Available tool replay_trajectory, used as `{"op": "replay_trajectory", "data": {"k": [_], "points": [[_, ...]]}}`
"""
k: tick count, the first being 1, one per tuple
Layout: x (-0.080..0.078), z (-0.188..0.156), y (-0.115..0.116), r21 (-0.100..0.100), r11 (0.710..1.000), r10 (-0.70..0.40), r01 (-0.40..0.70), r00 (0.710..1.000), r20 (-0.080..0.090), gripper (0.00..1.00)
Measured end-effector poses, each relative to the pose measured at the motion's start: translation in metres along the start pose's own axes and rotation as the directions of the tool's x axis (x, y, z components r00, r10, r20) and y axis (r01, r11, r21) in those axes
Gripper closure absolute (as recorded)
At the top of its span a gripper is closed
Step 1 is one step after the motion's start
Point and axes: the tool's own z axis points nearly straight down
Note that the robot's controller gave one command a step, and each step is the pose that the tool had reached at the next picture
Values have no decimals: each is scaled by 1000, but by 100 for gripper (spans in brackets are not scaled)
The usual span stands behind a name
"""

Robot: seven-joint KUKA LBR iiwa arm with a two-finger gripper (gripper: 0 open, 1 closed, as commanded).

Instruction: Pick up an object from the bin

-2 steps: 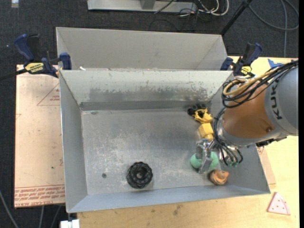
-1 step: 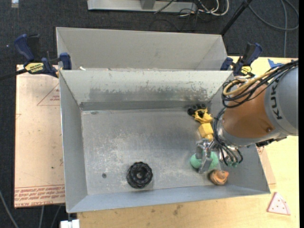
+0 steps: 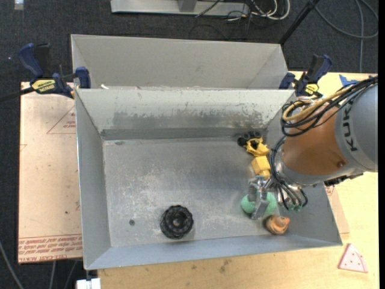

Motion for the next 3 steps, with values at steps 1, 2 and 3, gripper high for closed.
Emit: {"op": "replay_trajectory", "data": {"k": [1, 2, 3], "points": [[0, -3, 0, 0, 1000, 0, 0, 1000, -4, 100], [2, -14, 0, -1, 1000, 0, 0, 1000, -13, 100], [2, -34, 1, -2, 1000, -1, 1, 1000, -14, 100]]}}
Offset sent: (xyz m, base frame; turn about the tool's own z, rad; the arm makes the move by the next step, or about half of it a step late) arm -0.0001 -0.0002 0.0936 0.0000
